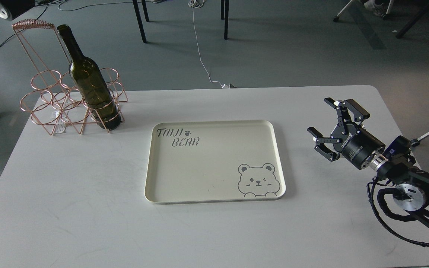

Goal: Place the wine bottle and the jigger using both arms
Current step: 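Open the left gripper and withdraw it from the bottle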

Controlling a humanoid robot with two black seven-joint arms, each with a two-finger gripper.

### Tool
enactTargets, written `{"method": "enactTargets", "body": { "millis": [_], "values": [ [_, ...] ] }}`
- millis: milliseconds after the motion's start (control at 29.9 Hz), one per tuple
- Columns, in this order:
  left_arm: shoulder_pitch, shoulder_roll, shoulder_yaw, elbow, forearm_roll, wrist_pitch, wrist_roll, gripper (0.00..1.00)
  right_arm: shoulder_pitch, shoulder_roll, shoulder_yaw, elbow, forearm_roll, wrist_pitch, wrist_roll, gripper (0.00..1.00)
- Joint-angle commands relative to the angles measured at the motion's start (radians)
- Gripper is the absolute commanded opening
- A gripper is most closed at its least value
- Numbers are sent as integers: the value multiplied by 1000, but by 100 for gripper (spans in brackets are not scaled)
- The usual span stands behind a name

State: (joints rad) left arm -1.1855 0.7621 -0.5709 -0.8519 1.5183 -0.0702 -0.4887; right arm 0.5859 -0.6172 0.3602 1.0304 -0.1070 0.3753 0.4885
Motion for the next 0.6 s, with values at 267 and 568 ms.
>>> {"method": "enactTargets", "body": {
  "millis": [267,568],
  "values": [
    [202,-10,-6,-516,-573,13,0,98,-9,62,51,2,7,-45,0,99],
    [573,-246,-179,-562,-576,6,0,98,-46,93,69,11,15,-55,0,99]
  ]
}}
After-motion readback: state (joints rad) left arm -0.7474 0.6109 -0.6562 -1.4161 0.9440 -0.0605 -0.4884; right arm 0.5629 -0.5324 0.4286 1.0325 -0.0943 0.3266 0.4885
